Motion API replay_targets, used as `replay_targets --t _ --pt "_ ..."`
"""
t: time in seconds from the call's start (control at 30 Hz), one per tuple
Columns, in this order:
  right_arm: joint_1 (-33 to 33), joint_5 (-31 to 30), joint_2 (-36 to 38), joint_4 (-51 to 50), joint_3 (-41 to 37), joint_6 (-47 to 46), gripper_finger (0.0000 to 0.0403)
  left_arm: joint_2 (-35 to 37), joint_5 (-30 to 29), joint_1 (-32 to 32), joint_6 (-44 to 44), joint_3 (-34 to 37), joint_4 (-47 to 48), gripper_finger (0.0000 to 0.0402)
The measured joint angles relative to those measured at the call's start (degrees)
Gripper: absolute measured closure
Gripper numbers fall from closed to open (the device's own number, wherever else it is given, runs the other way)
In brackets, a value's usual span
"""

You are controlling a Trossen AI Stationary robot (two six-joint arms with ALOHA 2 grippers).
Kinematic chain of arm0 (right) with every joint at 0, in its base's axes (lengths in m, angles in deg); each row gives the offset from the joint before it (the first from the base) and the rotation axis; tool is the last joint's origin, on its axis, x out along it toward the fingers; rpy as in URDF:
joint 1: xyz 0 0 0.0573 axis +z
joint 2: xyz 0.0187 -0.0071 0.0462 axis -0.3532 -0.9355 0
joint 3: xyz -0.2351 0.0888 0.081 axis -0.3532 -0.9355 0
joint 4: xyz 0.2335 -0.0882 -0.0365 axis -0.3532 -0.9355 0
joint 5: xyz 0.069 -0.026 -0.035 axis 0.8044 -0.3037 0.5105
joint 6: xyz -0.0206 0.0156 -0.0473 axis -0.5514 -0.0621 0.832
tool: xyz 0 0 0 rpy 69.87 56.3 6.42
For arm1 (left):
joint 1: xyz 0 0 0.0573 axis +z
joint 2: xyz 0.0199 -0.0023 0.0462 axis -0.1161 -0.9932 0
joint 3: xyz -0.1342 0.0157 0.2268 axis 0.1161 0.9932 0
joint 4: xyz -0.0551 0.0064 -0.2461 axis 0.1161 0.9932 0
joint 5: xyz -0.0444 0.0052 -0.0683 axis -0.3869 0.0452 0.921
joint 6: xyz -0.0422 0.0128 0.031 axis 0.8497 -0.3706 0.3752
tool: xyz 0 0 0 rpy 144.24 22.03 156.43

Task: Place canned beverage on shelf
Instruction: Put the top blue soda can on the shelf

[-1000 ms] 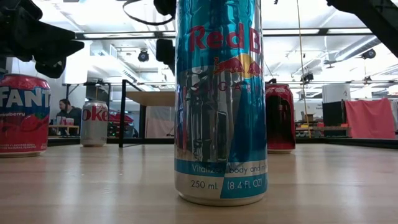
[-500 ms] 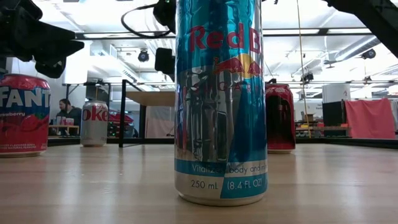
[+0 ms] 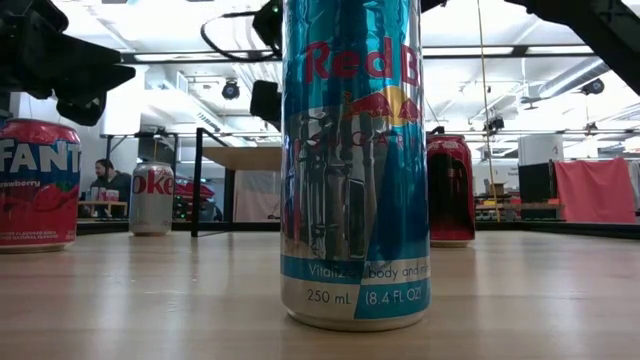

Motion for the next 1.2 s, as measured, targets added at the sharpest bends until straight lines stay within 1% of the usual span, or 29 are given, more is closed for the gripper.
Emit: replay_targets --t 0.23,0.37,0.53,0.97,1.1,1.2 --pt "-0.9 0.6 0.0 0.5 -0.3 -0.2 0.0016 0.0 0.0 0.0 0.0 0.0 0.0 0.0283" --pt "-0.8 0.7 0.0 0.9 -0.3 -0.3 0.0034 0.0 0.0 0.0 0.0 0.0 0.0 0.0283" --pt "-1.2 0.6 0.0 1.0 -0.4 -0.4 0.0085 0.0 0.0 0.0 0.0 0.0 0.0 0.0283" --pt "-1.6 0.8 0.0 1.1 -0.4 -0.4 0.0244 0.0 0.0 0.0 0.0 0.0 0.0 0.0283" --pt "-1.6 1.3 0.0 1.1 -0.4 -0.4 0.0285 0.0 0.0 0.0 0.0 0.0 0.0 0.0283" --pt "-1.7 2.7 0.0 1.1 -0.4 -0.4 0.0307 0.0 0.0 0.0 0.0 0.0 0.0 0.0283"
